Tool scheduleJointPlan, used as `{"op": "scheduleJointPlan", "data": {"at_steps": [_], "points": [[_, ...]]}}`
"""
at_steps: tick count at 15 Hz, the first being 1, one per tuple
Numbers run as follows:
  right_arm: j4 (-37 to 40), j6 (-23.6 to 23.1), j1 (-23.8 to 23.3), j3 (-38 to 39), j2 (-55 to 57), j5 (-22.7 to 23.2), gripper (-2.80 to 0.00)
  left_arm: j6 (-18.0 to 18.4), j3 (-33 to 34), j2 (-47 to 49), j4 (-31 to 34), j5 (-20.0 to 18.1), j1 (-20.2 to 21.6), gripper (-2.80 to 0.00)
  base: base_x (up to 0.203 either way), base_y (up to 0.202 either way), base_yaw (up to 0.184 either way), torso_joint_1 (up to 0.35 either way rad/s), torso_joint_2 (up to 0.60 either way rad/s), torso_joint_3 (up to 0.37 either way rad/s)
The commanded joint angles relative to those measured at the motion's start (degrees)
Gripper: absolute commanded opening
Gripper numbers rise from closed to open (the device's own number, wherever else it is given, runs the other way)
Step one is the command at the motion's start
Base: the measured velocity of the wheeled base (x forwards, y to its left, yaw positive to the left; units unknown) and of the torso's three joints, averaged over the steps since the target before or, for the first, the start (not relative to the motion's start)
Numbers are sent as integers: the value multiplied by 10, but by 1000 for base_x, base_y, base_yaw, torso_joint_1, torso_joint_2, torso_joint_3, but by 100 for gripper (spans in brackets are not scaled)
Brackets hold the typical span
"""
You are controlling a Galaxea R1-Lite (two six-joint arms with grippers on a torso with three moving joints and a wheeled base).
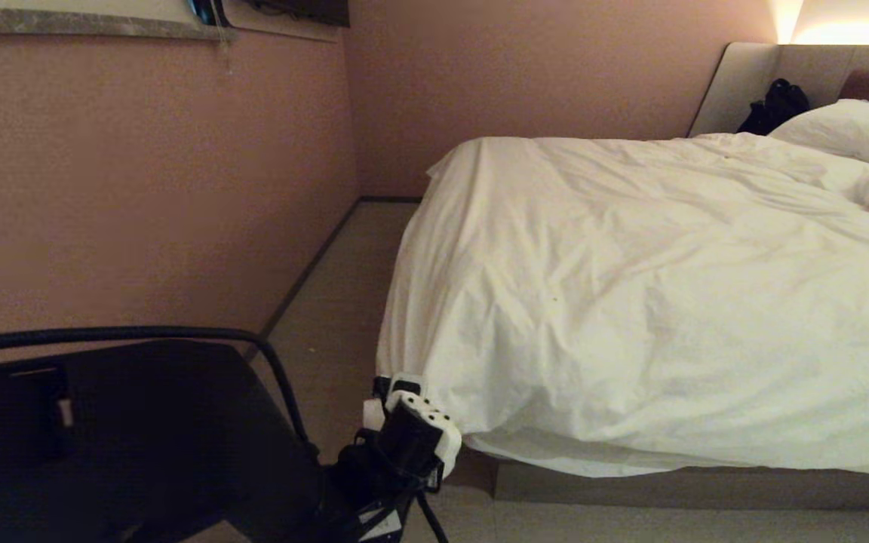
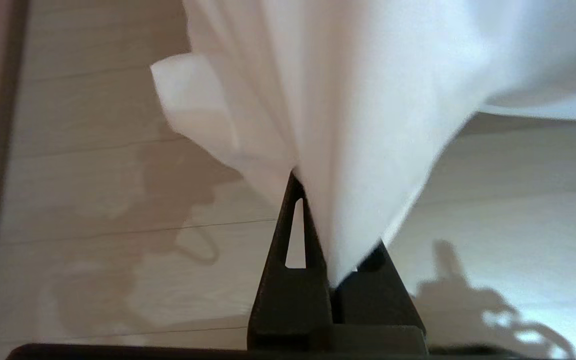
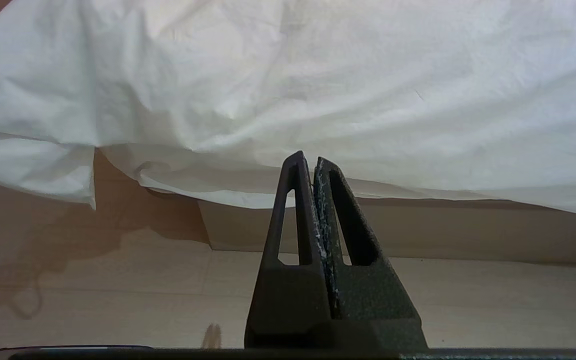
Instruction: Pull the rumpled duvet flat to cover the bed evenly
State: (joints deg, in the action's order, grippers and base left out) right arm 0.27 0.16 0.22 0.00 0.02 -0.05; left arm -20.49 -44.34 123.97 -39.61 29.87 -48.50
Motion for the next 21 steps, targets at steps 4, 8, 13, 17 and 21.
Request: {"op": "scheduleJointPlan", "data": {"at_steps": [4,8,13,17,21], "points": [[0,0,0,0,0,0,-280,-29,57,-38,25,1,-87,-280,0,0,0,0,0,0],[0,0,0,0,0,0,-280,-49,91,-33,22,-2,-100,-280,0,0,0,0,0,0],[0,0,0,0,0,0,-280,-61,94,-23,21,-1,-98,-280,0,0,0,0,0,0],[0,0,0,0,0,0,-280,-60,73,-22,20,2,-90,-280,0,0,0,0,0,0],[0,0,0,0,0,0,-280,-46,14,-18,22,3,-57,0,0,0,0,0,0,0]]}}
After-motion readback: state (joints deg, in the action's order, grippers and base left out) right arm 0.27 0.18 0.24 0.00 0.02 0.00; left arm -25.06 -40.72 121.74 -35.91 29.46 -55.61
